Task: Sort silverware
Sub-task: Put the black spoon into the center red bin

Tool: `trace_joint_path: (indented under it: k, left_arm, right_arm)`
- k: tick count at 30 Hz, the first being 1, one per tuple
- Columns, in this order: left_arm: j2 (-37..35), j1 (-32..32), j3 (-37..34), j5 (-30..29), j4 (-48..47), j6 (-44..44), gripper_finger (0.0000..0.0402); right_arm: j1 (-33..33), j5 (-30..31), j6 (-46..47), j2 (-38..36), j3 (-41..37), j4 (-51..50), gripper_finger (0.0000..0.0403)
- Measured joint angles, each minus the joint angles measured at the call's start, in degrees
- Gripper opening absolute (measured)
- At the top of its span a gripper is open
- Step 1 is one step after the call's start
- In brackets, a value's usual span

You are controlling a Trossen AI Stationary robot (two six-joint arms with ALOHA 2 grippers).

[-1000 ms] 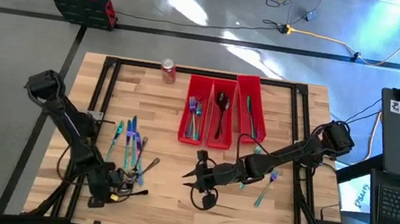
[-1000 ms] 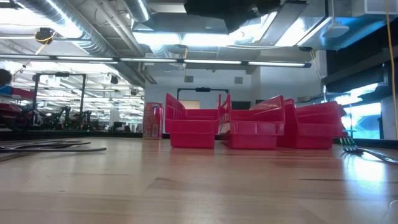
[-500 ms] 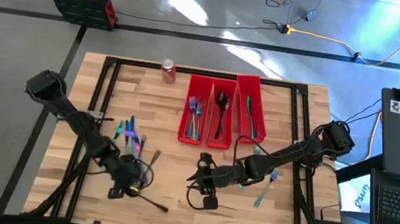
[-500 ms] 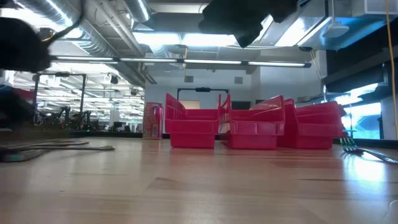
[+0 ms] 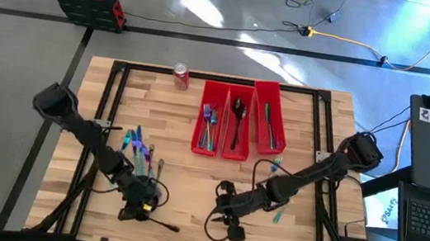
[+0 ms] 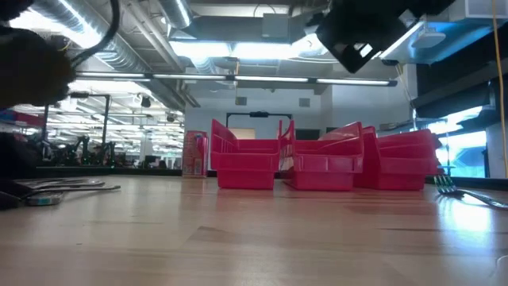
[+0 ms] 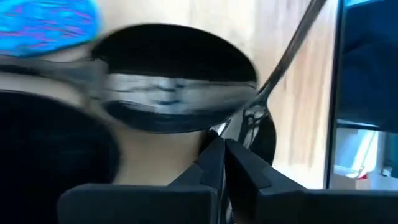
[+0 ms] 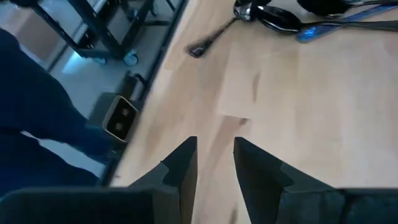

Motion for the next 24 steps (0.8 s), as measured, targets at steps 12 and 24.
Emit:
trace_joint_path:
  k: [12, 24]
  left_arm:
    - [2.61, -2.26, 3.18, -2.86, -0.14, -0.49, 0.0000]
    - [2.63, -2.47, 3.15, -6.21, 0.39, 0.11, 0.0000]
  right_arm:
    - [0.89, 0.04, 27.39, 0.63, 0.02, 5.53, 0.0089]
    - [4.21, 6.42, 47.17, 11.27, 0.00, 16.38, 0.0110]
